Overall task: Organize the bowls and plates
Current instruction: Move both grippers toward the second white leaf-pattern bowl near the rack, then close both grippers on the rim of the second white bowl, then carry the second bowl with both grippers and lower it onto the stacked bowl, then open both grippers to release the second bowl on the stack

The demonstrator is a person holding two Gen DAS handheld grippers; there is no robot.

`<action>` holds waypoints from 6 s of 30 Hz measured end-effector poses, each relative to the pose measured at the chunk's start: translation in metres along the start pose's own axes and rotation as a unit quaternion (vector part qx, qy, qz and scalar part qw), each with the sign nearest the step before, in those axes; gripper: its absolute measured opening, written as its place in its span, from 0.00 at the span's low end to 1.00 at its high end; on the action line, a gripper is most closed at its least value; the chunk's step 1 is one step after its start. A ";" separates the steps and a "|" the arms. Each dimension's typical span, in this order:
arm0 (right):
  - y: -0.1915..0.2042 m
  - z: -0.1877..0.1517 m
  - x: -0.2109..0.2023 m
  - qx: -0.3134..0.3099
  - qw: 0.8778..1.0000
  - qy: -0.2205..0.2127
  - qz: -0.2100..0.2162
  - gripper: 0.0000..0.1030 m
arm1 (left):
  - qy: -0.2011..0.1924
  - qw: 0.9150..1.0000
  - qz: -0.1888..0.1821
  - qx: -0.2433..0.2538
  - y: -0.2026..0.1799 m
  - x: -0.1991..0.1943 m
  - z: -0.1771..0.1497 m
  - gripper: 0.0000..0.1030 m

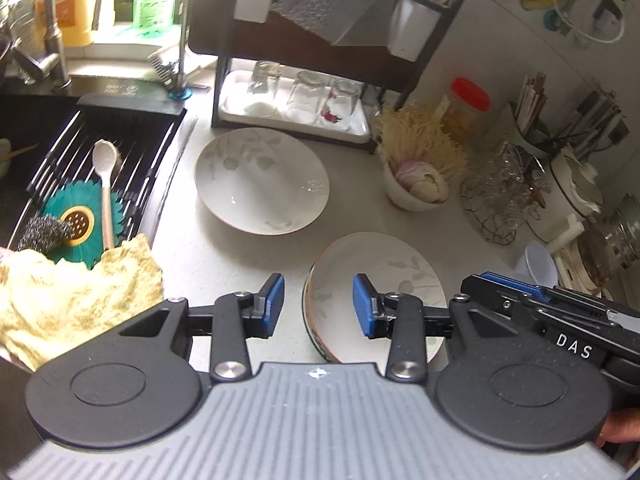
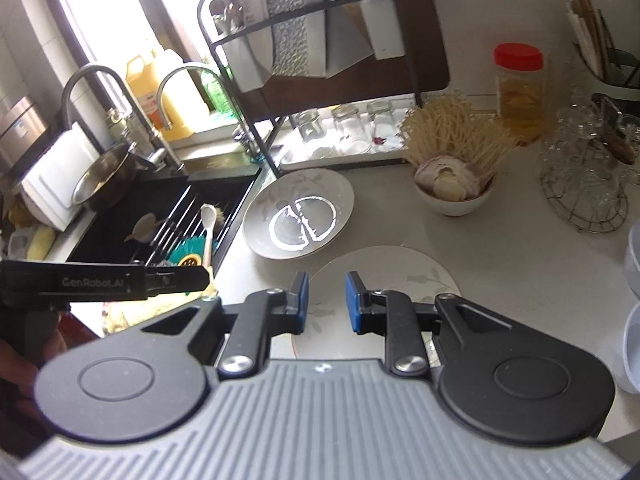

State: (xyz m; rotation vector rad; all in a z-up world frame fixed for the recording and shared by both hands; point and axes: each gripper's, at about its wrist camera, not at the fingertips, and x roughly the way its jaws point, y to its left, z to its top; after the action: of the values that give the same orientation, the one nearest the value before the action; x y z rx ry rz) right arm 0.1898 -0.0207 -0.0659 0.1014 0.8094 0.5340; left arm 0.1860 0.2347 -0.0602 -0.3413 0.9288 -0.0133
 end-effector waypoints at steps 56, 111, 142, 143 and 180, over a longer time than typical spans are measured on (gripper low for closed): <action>-0.022 0.052 0.249 0.149 0.981 0.088 -0.086 0.34 | 0.099 0.994 -0.039 0.022 0.165 0.216 0.140 0.55; -0.011 0.058 0.153 0.085 0.994 0.059 -0.028 0.17 | 0.047 0.996 -0.071 0.000 0.119 0.137 0.127 0.18; -0.068 -0.032 0.053 0.111 0.988 0.024 -0.101 0.17 | 0.067 0.990 -0.105 0.063 0.011 0.122 0.030 0.18; -0.070 -0.035 0.055 0.114 0.987 0.024 -0.108 0.17 | 0.075 0.989 -0.106 0.068 0.009 0.128 0.028 0.18; -0.091 -0.056 0.096 0.190 0.965 0.063 -0.172 0.23 | 0.192 0.970 -0.134 0.068 0.004 0.199 0.041 0.29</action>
State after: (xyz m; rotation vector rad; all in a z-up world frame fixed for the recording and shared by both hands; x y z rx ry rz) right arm 0.2421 -0.0580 -0.1943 0.2761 1.0226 0.0525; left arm 0.3372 0.2190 -0.1948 -0.3415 1.2519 -0.4026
